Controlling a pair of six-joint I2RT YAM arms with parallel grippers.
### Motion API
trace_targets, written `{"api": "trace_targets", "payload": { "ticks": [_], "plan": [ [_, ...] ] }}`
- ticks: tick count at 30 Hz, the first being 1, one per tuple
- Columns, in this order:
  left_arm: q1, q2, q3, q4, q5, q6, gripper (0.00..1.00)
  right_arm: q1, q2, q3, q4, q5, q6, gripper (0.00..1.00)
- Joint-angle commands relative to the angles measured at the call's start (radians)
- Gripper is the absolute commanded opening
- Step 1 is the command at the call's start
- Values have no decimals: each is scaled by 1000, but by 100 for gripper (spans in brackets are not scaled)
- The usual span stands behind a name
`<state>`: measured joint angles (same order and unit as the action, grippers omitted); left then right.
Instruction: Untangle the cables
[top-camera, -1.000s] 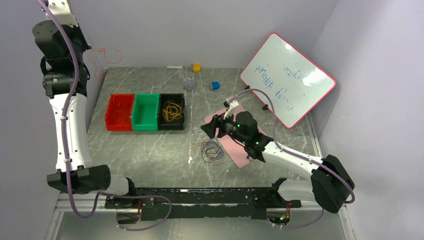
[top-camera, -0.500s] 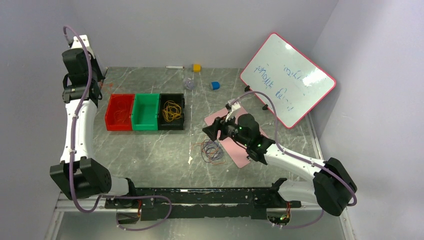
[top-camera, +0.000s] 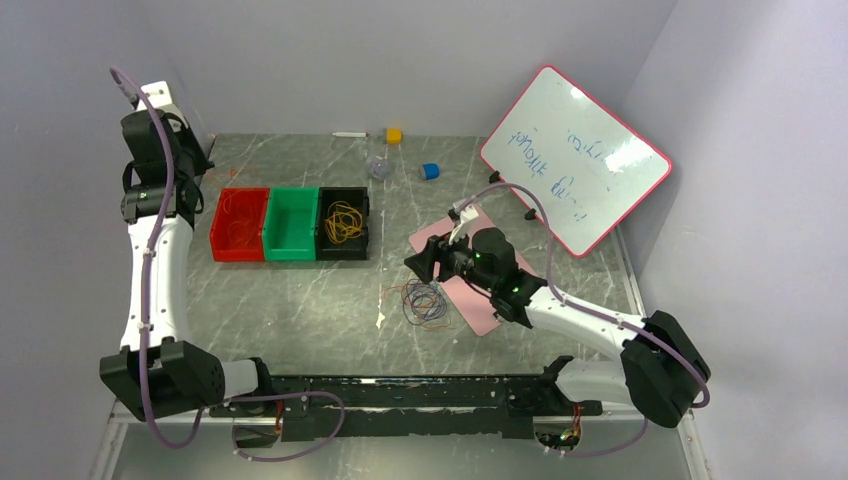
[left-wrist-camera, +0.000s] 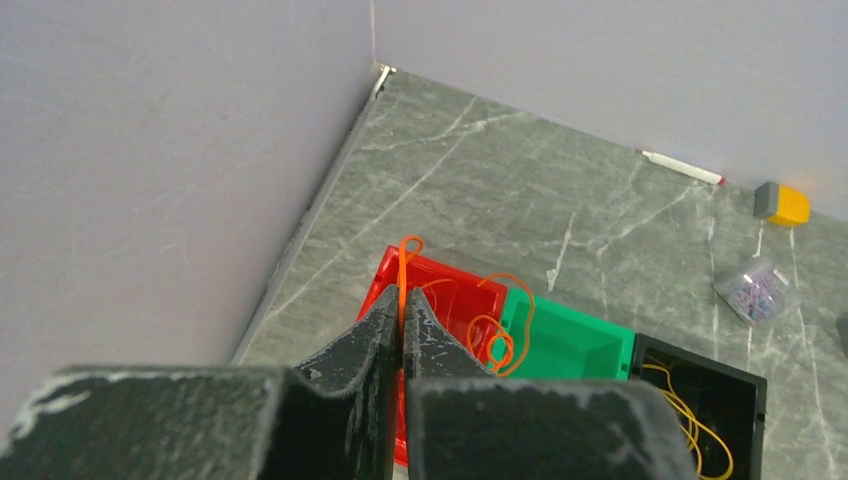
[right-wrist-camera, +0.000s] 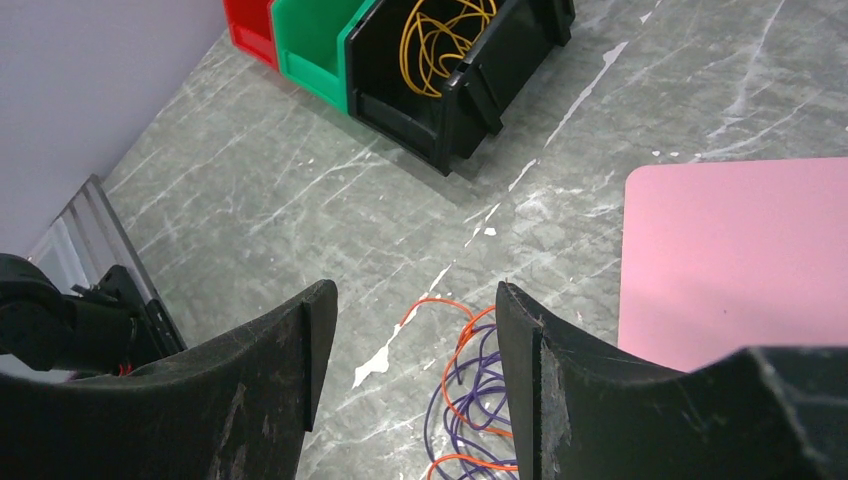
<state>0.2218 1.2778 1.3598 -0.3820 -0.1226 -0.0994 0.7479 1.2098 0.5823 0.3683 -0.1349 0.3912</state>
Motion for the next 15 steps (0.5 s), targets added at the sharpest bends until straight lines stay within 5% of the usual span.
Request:
{"api": "trace_targets", "payload": {
  "ticks": [1,15],
  "plan": [
    [6,-30,14,-88,53,-44,7,-5,6,4,4,3,-11,63],
    [5,-8,-74,-126,-19,-44,7,-6,18,-1,23,2,-8,63]
  ]
}}
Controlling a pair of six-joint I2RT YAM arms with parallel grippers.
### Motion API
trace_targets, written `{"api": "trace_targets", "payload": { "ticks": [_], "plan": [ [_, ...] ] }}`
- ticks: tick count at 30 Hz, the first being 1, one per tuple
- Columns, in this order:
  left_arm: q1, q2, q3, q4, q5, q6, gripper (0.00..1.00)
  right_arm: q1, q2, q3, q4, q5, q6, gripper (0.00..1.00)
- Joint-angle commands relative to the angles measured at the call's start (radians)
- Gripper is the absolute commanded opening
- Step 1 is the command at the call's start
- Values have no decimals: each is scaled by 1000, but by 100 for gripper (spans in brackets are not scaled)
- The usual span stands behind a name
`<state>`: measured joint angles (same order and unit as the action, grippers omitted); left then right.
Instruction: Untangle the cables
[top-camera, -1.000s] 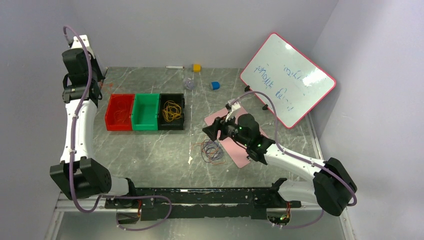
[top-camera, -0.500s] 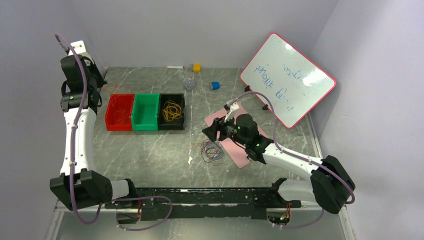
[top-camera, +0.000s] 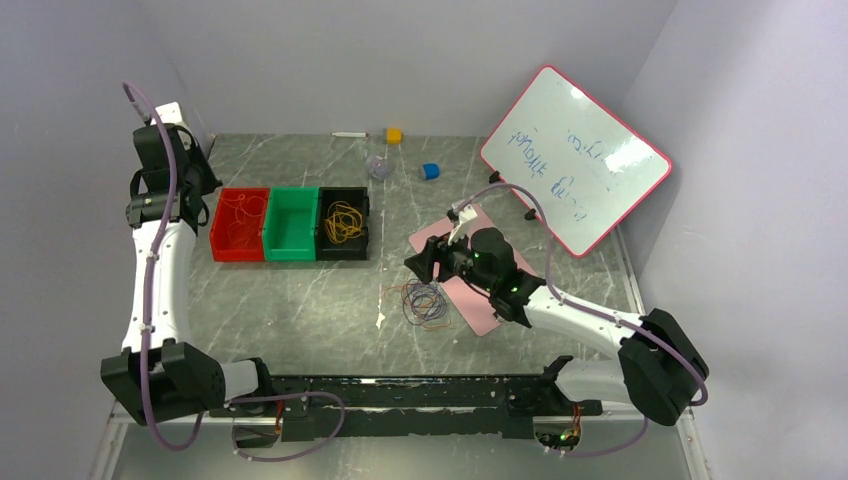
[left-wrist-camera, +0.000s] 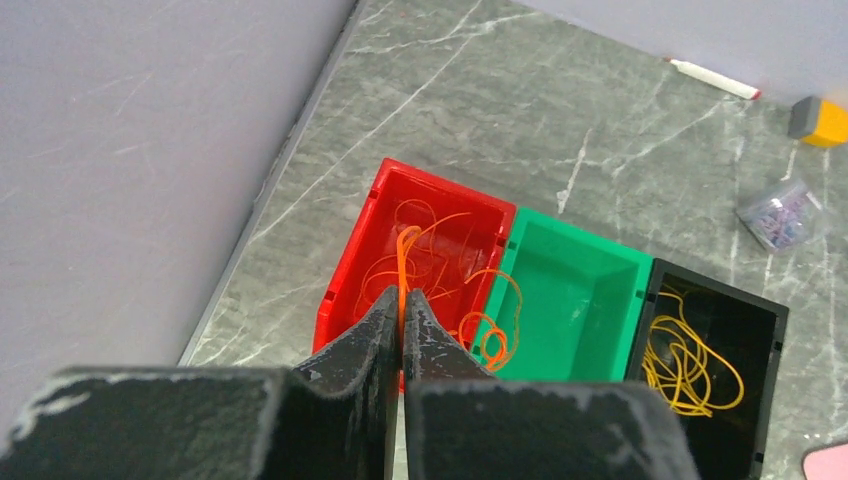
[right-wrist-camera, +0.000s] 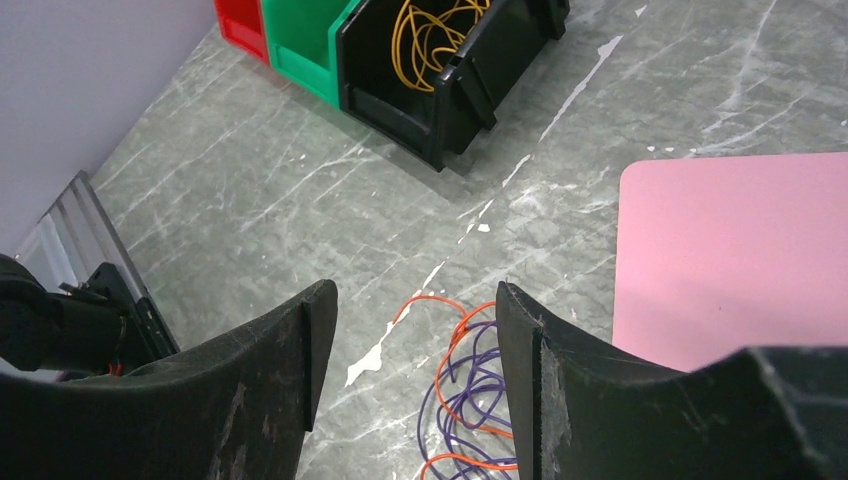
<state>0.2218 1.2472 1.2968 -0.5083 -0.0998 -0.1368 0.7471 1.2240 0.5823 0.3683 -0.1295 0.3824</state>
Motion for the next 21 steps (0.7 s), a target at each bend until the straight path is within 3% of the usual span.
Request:
{"api": "trace_targets", "payload": {
  "ticks": [1,5,10,21],
  "plan": [
    [6,34,-11,1,-66,-12,7,-5,1,0,20,-3,-1,63],
    [7,73,-11,15,-236,-25,7,-6,-14,2,2,3,-15,63],
    [7,98,-16,51,-321,5,7,-6,-33,6,-30,17,-43,63],
    [7,259,-14,97,-180,-2,7,-9,-48,-13,-26,15,-36,63]
  ]
}}
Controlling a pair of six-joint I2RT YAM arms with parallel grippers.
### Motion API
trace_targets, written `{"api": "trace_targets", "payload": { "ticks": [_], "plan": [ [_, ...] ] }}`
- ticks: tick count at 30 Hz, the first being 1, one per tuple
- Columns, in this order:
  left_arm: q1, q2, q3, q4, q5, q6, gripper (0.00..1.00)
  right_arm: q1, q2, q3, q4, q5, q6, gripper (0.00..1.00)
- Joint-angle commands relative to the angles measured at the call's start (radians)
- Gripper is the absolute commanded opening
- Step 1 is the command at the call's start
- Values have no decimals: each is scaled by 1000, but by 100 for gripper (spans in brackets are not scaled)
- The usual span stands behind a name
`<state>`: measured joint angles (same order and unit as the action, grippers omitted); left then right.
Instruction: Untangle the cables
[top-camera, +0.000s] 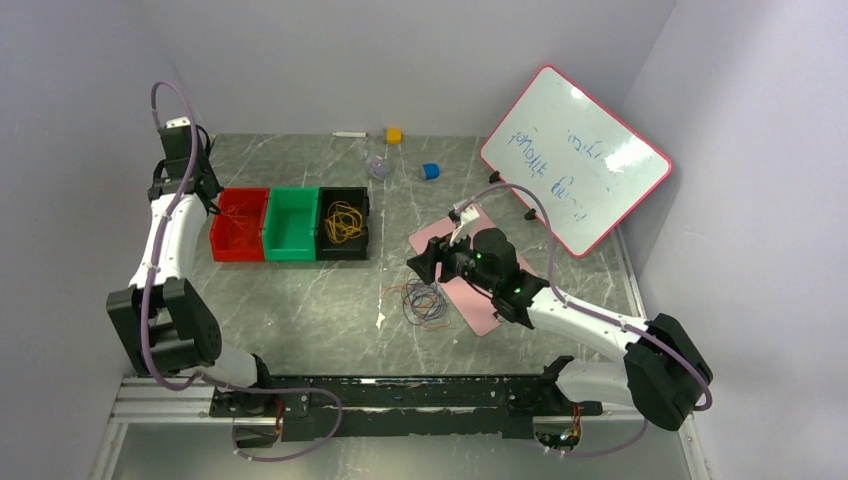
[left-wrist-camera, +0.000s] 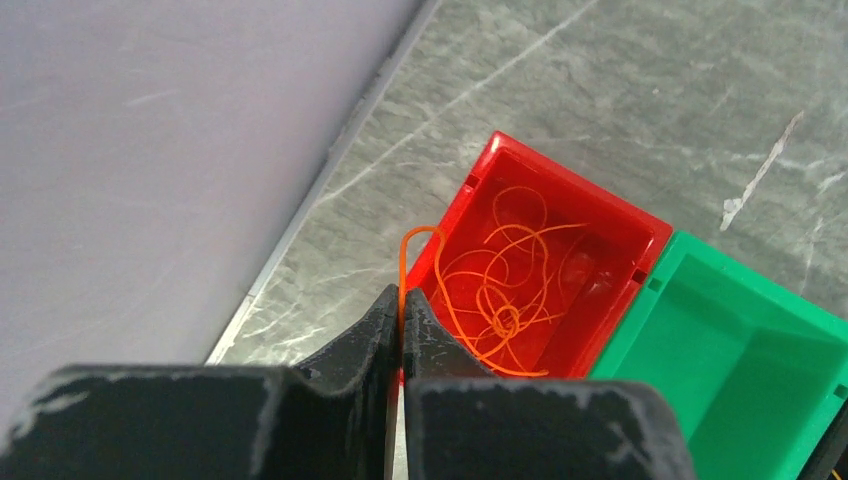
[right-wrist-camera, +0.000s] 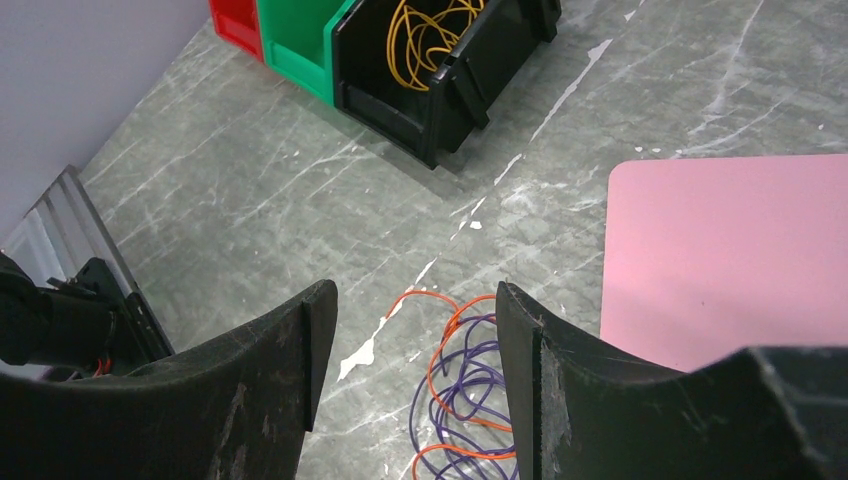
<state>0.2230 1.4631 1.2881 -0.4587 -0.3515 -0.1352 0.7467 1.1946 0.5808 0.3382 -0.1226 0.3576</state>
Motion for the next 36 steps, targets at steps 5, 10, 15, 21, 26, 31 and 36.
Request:
{"api": "trace_targets", "payload": {
  "ticks": [5,10,15,21,26,31,36],
  "plan": [
    [6,133,-1,42,144,-19,7,-9,-26,-15,4,18,-15,63],
    [6,251,61,8,234,-29,7,-10,-35,-14,-11,20,-24,63],
    [7,348,110,2,254,-27,7,-13,-49,-7,-29,25,-39,63],
    [10,427,132,6,323,-31,7,-14,-66,-15,-42,38,-43,63],
    [11,498,143,-14,305,-16,7,-15,-61,-6,-41,28,-44,63],
    [11,516,158,-27,303,-3,7,-15,-60,-11,-35,25,-39,64],
    [10,454,149,-15,291,-13,11,-15,-68,-12,-40,28,-39,64]
  ]
}}
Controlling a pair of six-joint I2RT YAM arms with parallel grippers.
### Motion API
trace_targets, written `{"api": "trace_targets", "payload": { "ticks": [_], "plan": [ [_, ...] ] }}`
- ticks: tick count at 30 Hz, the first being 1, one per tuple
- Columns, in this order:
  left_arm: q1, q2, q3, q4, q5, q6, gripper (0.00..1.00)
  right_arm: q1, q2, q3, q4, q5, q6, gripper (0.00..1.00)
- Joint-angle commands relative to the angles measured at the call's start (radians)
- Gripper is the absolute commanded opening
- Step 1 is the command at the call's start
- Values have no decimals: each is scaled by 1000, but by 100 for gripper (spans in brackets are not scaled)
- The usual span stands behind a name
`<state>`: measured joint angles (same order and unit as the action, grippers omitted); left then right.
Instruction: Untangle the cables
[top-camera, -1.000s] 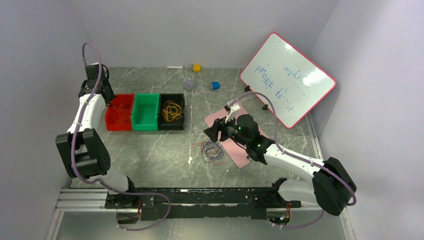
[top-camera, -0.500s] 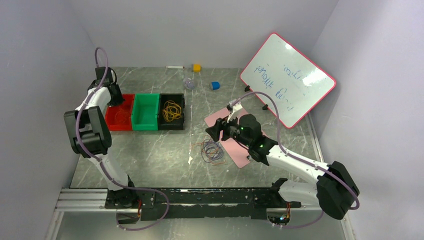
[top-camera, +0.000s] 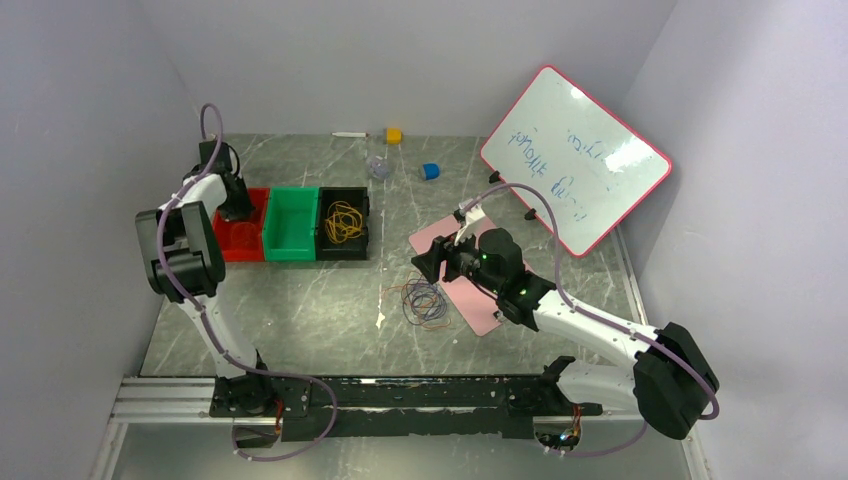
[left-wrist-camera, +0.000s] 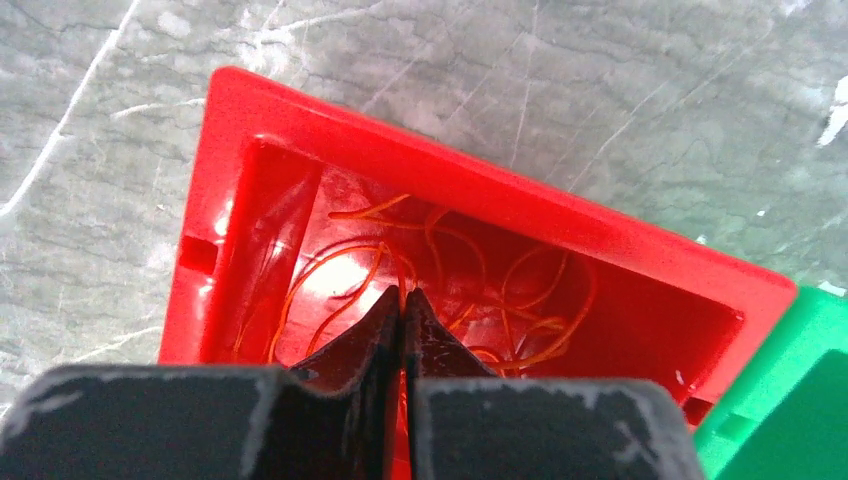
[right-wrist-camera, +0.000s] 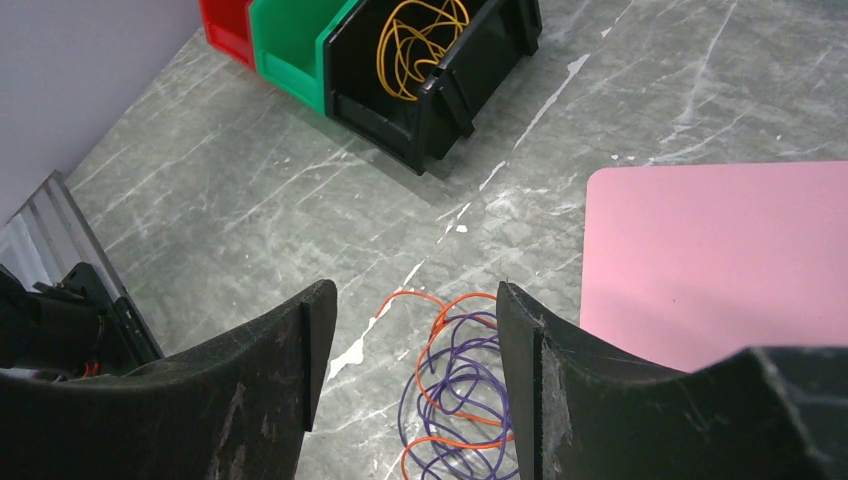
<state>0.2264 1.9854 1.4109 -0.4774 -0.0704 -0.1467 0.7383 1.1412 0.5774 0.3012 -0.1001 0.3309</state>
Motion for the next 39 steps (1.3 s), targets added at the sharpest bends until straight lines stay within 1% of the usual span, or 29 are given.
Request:
{"api": "trace_targets", "payload": {
  "ticks": [1,4,8,13,16,19,21,24,26,27,30,35,39],
  "plan": [
    [7,-91,24,8,5,-4,14,-6,-16,-7,-5,10,-14,63],
    [8,-173,2,37,-9,-17,29,-7,-25,-3,-21,20,-21,63],
    [8,-267,-22,62,-34,-24,41,-7,-45,-3,-43,41,-30,64],
    [5,-373,-30,54,-31,-24,49,-7,-58,-7,-64,73,-29,63],
    [4,-445,-65,74,-14,-29,53,-7,-57,2,-94,124,-16,63],
    [-17,-513,-100,71,37,-40,55,-7,-47,26,-144,176,-7,64],
    [-64,-557,-134,72,64,-50,55,-9,-30,44,-190,213,4,63],
    [-189,-657,-231,98,57,-80,55,-17,32,92,-287,261,32,64],
    [-247,-726,-313,132,87,-119,56,-33,74,112,-314,217,27,63],
    [-273,-760,-347,148,110,-144,56,-49,93,120,-321,161,22,63],
    [-376,-823,-431,200,183,-205,57,-70,125,128,-328,67,11,63],
    [-583,-806,-513,313,256,-260,57,-93,139,130,-349,4,10,63],
    [-725,-722,-500,363,273,-245,57,-104,167,114,-338,-110,1,63]
  ]
}}
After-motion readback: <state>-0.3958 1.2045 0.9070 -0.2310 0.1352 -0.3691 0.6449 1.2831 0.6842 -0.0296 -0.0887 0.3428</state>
